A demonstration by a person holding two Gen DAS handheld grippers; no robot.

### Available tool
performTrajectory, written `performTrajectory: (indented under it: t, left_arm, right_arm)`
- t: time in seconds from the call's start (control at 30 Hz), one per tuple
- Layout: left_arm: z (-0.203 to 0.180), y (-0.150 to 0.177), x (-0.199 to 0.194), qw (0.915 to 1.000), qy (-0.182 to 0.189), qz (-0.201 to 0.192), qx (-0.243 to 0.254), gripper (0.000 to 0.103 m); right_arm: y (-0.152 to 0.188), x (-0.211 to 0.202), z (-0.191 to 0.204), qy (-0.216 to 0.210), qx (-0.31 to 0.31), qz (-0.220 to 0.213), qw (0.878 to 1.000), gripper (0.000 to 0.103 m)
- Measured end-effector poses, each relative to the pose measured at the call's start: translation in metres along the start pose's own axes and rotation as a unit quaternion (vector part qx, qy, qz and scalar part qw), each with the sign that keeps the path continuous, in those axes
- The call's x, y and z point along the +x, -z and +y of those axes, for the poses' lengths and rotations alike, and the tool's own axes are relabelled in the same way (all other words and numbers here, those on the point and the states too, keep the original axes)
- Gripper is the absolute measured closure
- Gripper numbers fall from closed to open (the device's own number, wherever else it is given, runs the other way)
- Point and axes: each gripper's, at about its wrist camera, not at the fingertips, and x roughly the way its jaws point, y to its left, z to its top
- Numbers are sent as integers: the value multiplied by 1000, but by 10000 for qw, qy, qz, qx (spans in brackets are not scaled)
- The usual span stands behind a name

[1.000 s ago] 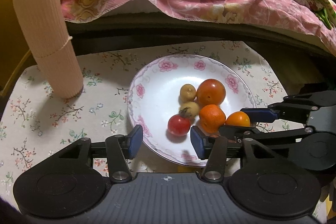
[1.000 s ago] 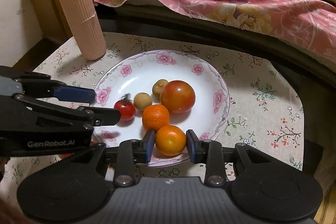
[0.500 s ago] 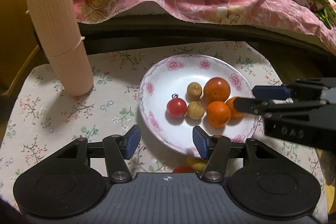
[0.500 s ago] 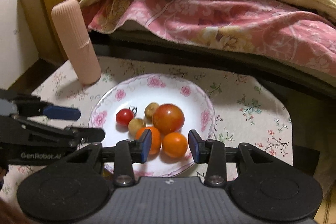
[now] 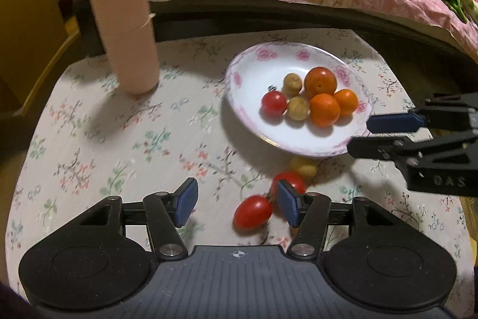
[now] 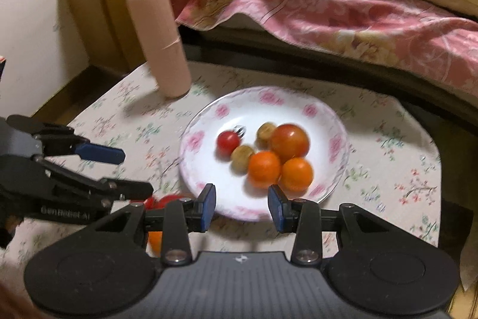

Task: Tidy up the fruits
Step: 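Move the left tool to another red cherry tomato while the right tool approaches another small orange fruit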

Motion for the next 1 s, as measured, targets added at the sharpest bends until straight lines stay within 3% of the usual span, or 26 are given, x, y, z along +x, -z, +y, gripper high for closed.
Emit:
performTrajectory:
  t: [0.2,0.4,0.73,0.9,1.0]
  left_arm:
    - [12,6,-2,10000,-38,42,-60,35]
    - [23,11,-3,9998,-106,112,-106,35]
    - [30,14,-10,9998,-104,96,-167,34]
    - [22,16,-6,9998,78,161,40,34]
    - [14,17,-3,9994,169,194,247,34]
  right_arm:
    - [10,0,19,-460,-212,254,9984,65]
    - [18,17,36,-638,-443,604,9952,65]
    - [18,42,49,-698,-499,811,9930,65]
    - [18,48,47,-679,-461,868,9928,65]
    - [17,42,46,-699,-439,863,9928,71]
